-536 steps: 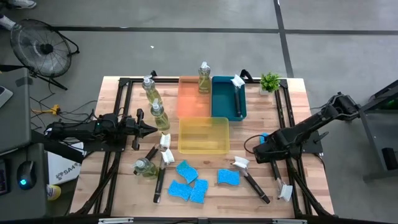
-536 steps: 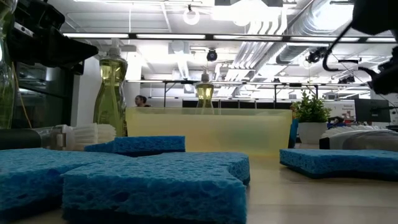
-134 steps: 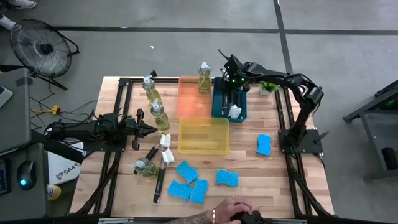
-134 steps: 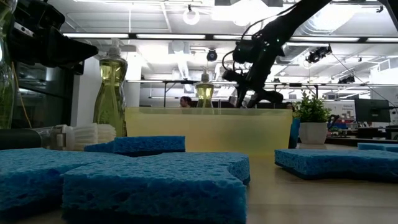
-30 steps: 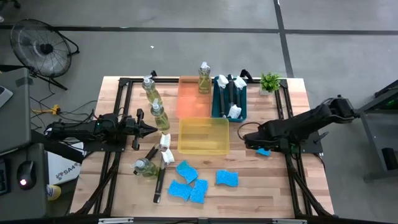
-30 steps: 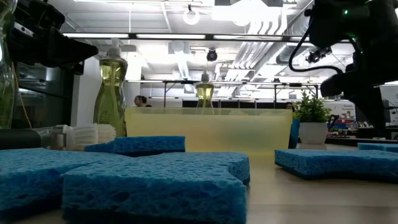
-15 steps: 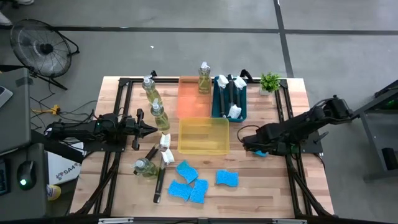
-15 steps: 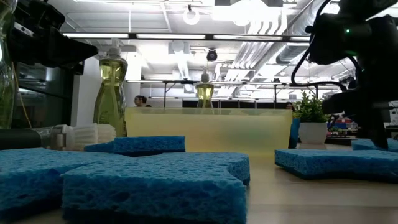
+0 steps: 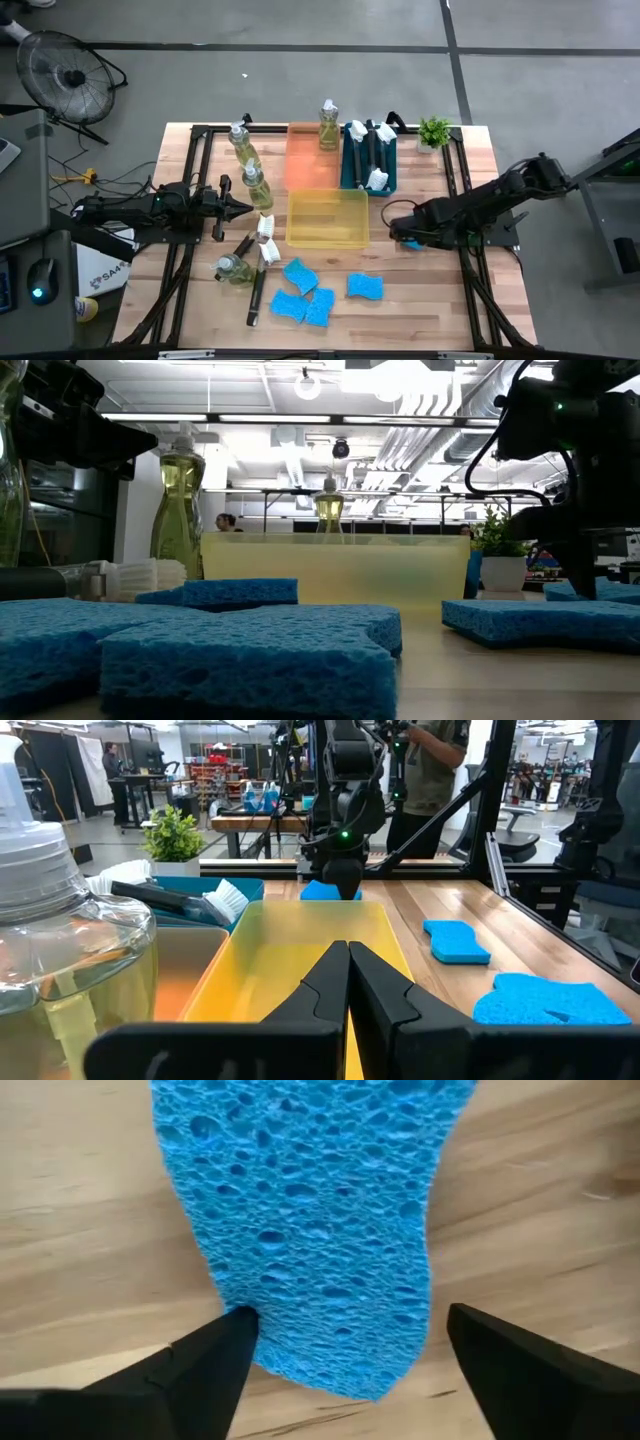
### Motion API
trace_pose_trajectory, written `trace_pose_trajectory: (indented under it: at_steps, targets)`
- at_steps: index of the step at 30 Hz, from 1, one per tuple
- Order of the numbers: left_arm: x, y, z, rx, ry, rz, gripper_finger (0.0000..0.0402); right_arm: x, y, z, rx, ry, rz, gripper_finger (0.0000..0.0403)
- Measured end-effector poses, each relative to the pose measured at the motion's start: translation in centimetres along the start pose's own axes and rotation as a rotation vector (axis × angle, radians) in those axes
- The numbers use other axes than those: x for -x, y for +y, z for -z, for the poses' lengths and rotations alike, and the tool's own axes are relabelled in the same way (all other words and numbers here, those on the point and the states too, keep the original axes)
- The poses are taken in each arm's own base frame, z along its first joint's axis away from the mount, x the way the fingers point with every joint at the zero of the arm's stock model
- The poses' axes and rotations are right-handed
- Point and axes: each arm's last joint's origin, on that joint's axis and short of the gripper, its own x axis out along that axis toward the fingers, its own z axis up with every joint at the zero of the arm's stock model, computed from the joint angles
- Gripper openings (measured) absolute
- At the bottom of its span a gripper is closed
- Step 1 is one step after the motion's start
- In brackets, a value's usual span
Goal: Pick & Place Kitchen Sink Supplies
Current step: Put the sponge into the yellow bin
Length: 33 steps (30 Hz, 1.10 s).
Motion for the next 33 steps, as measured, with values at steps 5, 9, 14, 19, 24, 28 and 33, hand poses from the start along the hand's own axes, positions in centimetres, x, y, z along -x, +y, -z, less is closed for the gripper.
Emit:
trace_pose_trajectory:
  at_steps: [5,9,14,19,24,28,33]
  targets:
    - [0.00,0.00,0.00,0.000,0.000,0.000,0.0001,-0.32,0.11,-0.30,0.001,0.010,-0.022,0.0260]
    - [0.00,0.00,0.00,0.000,0.000,0.000,0.0001,-0.33,0.15,-0.39,0.007,0.005,-0.026,0.0205]
    - [0.00,0.00,0.00,0.000,0.000,-0.001,0.0001,-0.34,0.21,-0.39,0.033,0.000,-0.033,0.0148]
    - [0.00,0.00,0.00,0.000,0.000,0.000,0.0001,-0.17,0.06,-0.48,0.043,-0.009,-0.046,0.0114]
    - [0.00,0.00,0.00,0.000,0.000,0.000,0.0001,-0.12,-0.02,-0.50,0.063,-0.008,-0.045,0.0092]
    - [0.00,0.00,0.00,0.000,0.000,0.000,0.0001,-0.06,-0.03,-0.49,0.083,-0.005,-0.049,0.0071]
    - [0.00,0.00,0.00,0.000,0.000,-0.001,0.0001,0.16,-0.18,-0.56,0.108,-0.012,-0.061,0.0036]
